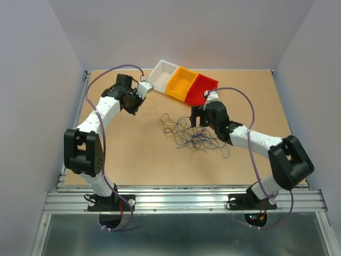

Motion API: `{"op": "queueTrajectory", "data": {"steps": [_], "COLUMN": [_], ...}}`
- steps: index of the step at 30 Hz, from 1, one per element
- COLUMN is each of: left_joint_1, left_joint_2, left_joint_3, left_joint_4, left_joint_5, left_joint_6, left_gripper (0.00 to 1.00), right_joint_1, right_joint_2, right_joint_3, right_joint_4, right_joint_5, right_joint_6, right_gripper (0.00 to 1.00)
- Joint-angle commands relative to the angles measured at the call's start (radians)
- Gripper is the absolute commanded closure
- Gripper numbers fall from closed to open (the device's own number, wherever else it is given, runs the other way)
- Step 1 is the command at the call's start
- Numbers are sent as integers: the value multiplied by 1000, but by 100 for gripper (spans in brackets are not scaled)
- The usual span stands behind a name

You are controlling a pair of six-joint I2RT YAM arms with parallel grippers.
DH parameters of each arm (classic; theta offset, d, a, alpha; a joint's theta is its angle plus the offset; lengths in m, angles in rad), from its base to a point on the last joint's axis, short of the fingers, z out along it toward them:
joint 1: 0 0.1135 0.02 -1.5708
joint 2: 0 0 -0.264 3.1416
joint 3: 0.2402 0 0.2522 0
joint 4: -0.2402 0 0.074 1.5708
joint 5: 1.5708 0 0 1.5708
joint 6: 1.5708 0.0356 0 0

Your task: Untangle the cables

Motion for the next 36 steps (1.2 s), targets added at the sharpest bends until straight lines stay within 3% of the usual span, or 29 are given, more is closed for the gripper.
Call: {"op": "queueTrajectory", "data": {"steps": [1,9,13,19,22,27,28,31,36], "left_joint_1": [5,5,5,5,6,8,8,8,17], "left_joint_2": [-39,171,263,327,399,430,414,372,256], "left_joint_3": [236,691,840,777,858,895,869,822,609], "left_joint_4": [-73,-178,-107,266,312,345,363,377,468], "left_joint_5": [52,48,55,81,91,95,92,91,146], "left_joint_6": [16,-33,-85,-214,-260,-305,-308,-331,-417], "left_gripper": [100,100,100,100,100,100,100,100,100], "right_joint_1": [-51,-54,-54,-48,-47,-42,-39,-21,22], "right_joint_2": [170,520,674,766,821,860,847,818,735], "right_joint_3": [232,602,749,854,890,909,898,826,672], "right_joint_4": [70,116,98,95,93,95,96,131,185], "right_joint_5": [113,203,345,459,490,485,483,482,468], "right_joint_6": [90,135,181,219,219,199,196,175,178], "right_gripper": [7,9,9,14,22,47,55,65,71]}}
